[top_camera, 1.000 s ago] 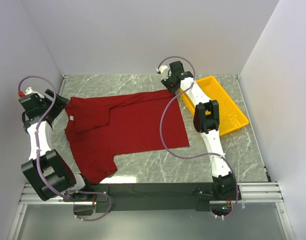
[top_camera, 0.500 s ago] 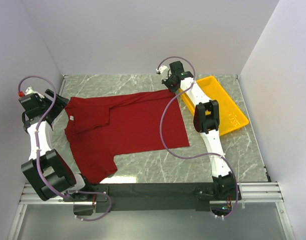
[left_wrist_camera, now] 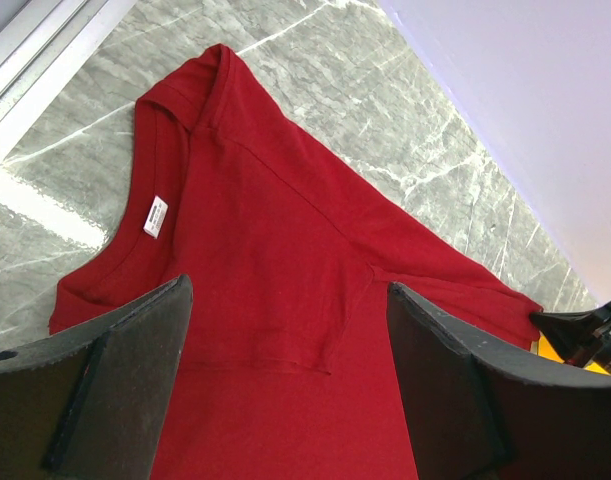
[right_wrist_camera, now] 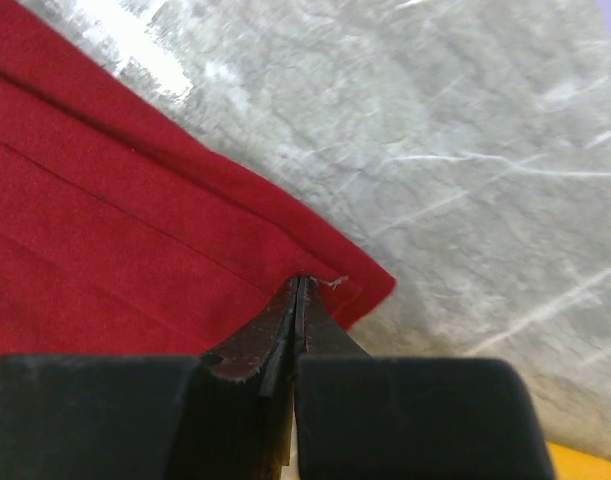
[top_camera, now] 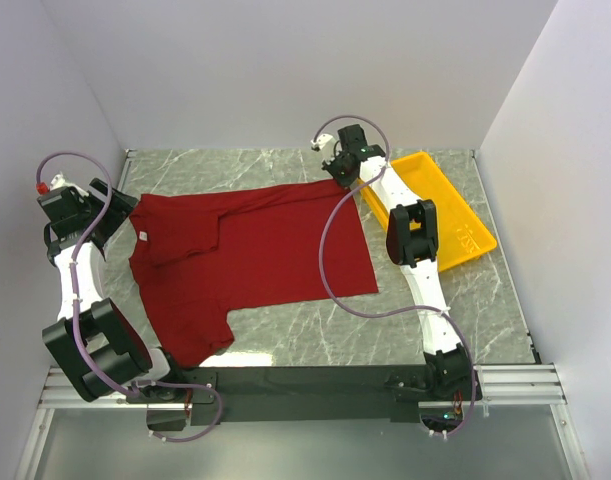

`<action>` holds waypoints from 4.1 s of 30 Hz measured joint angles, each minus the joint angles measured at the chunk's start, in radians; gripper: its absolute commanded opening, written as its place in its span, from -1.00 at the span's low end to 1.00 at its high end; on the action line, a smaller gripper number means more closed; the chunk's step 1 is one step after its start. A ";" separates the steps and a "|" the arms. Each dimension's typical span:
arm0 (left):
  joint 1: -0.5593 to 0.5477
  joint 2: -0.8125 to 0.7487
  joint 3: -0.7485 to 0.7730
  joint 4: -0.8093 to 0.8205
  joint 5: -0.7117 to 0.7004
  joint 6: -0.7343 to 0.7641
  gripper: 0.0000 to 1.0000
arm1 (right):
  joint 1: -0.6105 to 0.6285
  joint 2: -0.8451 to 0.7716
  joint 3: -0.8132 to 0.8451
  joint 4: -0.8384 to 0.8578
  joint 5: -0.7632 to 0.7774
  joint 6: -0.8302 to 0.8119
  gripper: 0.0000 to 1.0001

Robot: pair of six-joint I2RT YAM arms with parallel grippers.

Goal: Fold and stack the t-shirts
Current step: Fold the tshirt

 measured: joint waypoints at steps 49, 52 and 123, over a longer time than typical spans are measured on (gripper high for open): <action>0.000 0.000 0.000 0.000 0.008 -0.015 0.67 | -0.029 -0.082 -0.149 0.098 -0.068 0.072 -0.97; 0.000 0.000 0.000 0.000 0.014 -0.015 0.67 | -0.041 -0.156 -0.244 0.130 -0.107 0.069 -0.96; 0.008 0.000 -0.043 -0.105 0.120 0.053 0.66 | -0.045 -0.516 -0.640 0.118 -0.392 -0.128 -0.39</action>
